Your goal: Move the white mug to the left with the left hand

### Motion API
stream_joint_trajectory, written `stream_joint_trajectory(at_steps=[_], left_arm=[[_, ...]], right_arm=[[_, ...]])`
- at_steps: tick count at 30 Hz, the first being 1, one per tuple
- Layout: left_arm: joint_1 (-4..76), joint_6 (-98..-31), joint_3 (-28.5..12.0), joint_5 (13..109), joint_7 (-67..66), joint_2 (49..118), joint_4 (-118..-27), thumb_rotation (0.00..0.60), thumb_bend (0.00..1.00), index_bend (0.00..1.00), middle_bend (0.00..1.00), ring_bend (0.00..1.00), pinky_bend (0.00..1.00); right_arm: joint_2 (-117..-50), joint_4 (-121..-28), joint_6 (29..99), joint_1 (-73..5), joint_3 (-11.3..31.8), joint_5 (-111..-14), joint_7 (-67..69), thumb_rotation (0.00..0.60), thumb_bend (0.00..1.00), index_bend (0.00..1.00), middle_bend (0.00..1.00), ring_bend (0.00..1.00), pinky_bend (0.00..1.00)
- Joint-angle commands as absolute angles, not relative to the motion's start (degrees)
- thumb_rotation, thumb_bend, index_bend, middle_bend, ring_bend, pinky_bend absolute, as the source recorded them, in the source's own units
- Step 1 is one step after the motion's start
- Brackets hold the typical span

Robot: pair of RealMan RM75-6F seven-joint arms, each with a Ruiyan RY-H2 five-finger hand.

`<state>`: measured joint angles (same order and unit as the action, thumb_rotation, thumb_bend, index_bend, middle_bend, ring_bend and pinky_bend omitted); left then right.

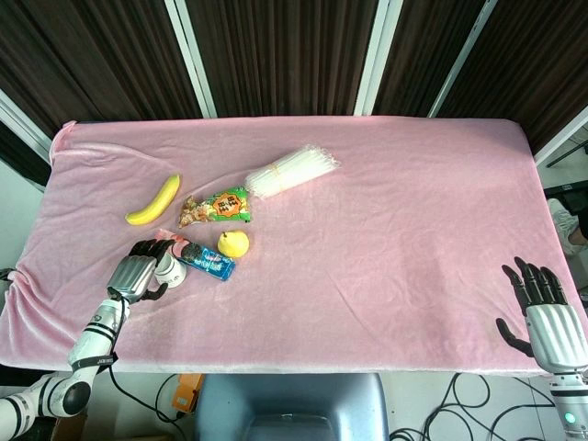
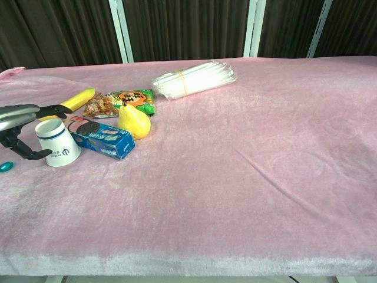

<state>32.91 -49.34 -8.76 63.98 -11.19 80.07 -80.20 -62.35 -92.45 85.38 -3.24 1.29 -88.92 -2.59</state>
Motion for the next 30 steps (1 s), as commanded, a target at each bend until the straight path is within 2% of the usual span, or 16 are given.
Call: stream_joint_trajectory(at_steps=[1,4,10,19,23,30], left_arm=[[33.0,-49.5,-8.6,64.2,-11.1,80.2,-80.2,0.600,0.38,0.04,0.10,0.05,0.09],[33.1,-49.6,-8.5,64.3,-11.0,80.2,-80.2,0.600,0.39,0.06,0.10,0.06,0.10],[33.0,-51.4,-8.1,65.4,-10.4,81.1,-79.0,0.600,0.39,0.17,0.17,0.13,0.21],[32.6,-54.0,-7.9,67.2,-8.7,83.0,-76.7,0.600,0.39,0.46,0.41,0.33,0.42],[32.3,-55.9,-7.9,68.8,-7.6,83.2,-76.4,0.600,0.38,0.52,0.47,0.38,0.44],[30.8,-58.4,-8.0,68.8,-8.3,78.6,-81.0,0.600,0.38,0.54,0.47,0.39,0.44]], right_arm=[[-62.3,-92.4,85.3,-3.2,1.3,-88.9,-2.5,0.600,0.42,0.00,0.00,0.00,0.00],[-62.3,-92.5,85.3,-3.2,1.3,-88.9,-2.5,0.600,0.42,0.00,0.00,0.00,0.00],[-62.3,-92.5,85.1,-3.2,1.2,-89.0,-3.0,0.600,0.42,0.00,0.00,0.00,0.00],[-62.1,-92.4,85.5,-2.9,1.2,-88.8,-2.5,0.600,0.42,0.00,0.00,0.00,0.00],[-62.1,-92.3,85.4,-2.9,1.3,-88.7,-2.6,0.600,0.42,0.00,0.00,0.00,0.00],[-62.2,-92.3,85.1,-3.0,1.3,-88.6,-3.3,0.600,0.42,0.00,0.00,0.00,0.00]])
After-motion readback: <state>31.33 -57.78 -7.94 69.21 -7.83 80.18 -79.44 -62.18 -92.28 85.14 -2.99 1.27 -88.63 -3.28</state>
